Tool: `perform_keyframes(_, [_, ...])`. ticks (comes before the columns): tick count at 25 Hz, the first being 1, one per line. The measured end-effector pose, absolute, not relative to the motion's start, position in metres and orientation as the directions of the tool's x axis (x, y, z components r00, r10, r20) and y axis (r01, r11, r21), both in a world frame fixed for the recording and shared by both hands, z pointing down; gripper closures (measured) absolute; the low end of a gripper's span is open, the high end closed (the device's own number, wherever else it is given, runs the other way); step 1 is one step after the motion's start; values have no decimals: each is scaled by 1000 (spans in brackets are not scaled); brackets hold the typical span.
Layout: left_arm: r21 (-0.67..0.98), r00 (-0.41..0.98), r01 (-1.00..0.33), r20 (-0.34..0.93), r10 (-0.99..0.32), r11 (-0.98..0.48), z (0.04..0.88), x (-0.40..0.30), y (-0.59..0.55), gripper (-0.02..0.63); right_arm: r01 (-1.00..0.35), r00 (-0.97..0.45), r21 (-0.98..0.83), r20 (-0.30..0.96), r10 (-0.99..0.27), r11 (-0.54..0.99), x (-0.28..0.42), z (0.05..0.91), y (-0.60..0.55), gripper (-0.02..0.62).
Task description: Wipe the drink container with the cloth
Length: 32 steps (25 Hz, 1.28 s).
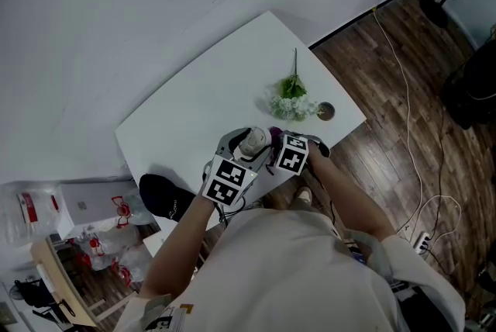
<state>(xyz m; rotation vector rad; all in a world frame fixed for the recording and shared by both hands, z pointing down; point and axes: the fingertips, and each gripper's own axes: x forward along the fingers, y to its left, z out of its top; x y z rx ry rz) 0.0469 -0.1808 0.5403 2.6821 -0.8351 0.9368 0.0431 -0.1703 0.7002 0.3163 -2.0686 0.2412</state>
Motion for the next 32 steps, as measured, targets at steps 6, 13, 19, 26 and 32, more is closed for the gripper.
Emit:
perform_keyframes(6, [-16, 644, -564, 617, -452, -825, 540, 46, -180, 339, -269, -482, -46, 871, -94, 962, 34, 689, -139, 505])
perform_keyframes(13, [-17, 647, -565, 612, -456, -825, 541, 47, -180, 339, -292, -453, 89, 864, -220, 952, 44, 626, -147, 505])
perform_keyframes(19, [-13, 647, -563, 615, -451, -826, 540, 47, -179, 339, -293, -455, 103, 859, -233, 951, 53, 596, -159, 503])
perform_keyframes(26, [-2, 644, -559, 629, -435, -829, 547, 46, -178, 339, -317, -424, 101, 874, -236, 943, 52, 626, -176, 502])
perform_keyframes(32, [-16, 643, -559, 623, -446, -829, 542, 47, -179, 341, -433, -477, -97, 868, -137, 896, 45, 690, -172, 502])
